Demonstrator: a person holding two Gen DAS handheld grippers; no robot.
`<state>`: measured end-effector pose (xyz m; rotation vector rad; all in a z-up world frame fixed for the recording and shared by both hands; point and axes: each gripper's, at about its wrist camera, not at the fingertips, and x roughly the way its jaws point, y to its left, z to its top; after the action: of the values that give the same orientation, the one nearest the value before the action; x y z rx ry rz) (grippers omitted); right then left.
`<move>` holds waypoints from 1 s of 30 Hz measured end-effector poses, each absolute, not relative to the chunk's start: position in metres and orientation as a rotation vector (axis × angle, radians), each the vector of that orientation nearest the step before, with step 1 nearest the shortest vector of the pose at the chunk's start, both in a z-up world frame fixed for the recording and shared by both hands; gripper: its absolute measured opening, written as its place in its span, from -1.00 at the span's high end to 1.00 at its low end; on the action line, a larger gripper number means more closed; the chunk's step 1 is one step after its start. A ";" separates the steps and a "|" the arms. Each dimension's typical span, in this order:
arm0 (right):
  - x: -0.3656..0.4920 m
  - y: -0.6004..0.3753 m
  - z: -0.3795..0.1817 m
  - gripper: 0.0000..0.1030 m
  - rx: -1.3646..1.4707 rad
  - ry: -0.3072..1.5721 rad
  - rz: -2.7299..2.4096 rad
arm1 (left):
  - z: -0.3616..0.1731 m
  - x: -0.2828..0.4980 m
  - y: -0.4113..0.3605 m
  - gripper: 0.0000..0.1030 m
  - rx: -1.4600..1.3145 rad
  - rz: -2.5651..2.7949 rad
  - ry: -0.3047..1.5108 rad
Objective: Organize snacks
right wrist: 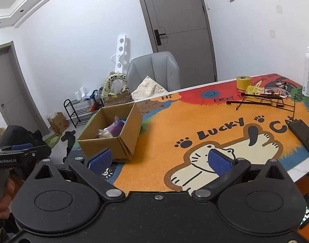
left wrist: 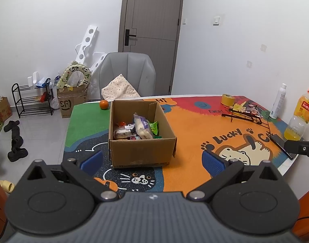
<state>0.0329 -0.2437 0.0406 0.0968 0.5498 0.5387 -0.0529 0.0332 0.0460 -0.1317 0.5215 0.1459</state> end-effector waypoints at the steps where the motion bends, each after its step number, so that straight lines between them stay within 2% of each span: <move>1: 0.033 -0.244 0.040 -1.00 0.096 0.550 0.539 | 0.046 -0.053 0.033 -1.00 -0.132 0.146 0.521; 30: 0.034 -0.242 0.039 -1.00 0.090 0.557 0.544 | 0.044 -0.054 0.032 -1.00 -0.128 0.143 0.529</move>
<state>0.0338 -0.2418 0.0390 0.0905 0.5573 0.5441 -0.0540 0.0319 0.0436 -0.1281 0.5287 0.1431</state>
